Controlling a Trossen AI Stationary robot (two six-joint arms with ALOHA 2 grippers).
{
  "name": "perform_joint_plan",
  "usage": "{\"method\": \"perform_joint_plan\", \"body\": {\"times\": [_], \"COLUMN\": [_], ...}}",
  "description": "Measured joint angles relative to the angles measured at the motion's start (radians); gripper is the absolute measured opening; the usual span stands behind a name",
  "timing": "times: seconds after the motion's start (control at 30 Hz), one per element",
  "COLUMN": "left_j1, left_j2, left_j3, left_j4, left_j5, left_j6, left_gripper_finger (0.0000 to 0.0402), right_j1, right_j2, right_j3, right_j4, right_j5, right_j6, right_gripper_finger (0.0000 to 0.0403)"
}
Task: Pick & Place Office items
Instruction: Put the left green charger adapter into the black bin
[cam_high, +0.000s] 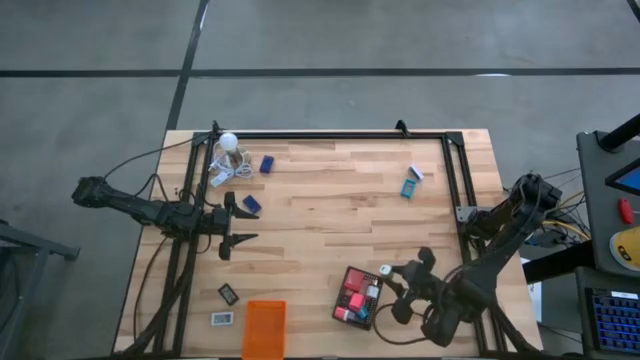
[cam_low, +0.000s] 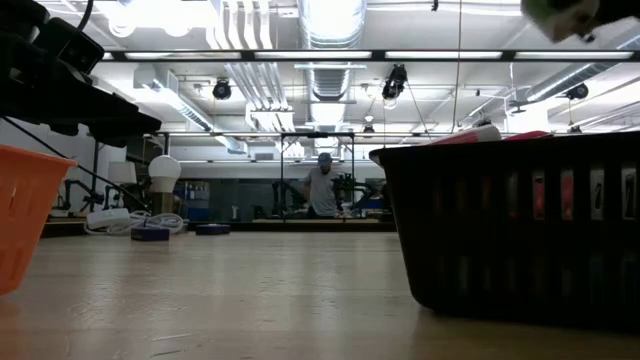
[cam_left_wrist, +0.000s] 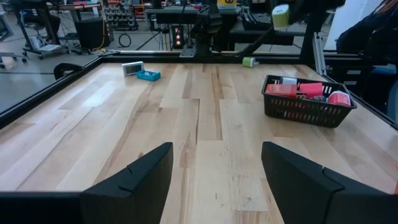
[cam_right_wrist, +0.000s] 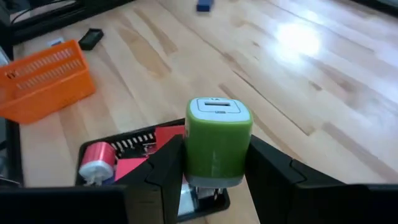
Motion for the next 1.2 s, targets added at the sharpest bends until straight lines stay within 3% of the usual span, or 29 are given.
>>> {"method": "perform_joint_plan", "body": {"times": [0.23,0.5,0.9,1.2], "left_j1": [0.0,0.0,0.0,0.0], "left_j2": [0.0,0.0,0.0,0.002], "left_j3": [0.0,0.0,0.0,0.0], "left_j4": [0.0,0.0,0.0,0.0], "left_j5": [0.0,0.0,0.0,0.0], "left_j6": [0.0,0.0,0.0,0.0], "left_gripper_finger": [0.0252,0.0252,0.0252,0.0252], "right_j1": [-0.027,-0.072,-0.119,-0.121], "right_j2": [0.0,0.0,0.002,0.167], "right_j3": [-0.195,-0.387,-0.425,-0.388], "right_j4": [0.427,0.918,0.985,1.06], "right_j5": [0.098,0.07,-0.116,-0.133], "right_j6": [-0.324,-0.523,-0.529,-0.533], "right_gripper_finger": [0.0139,0.0139,0.0139,0.0139]}}
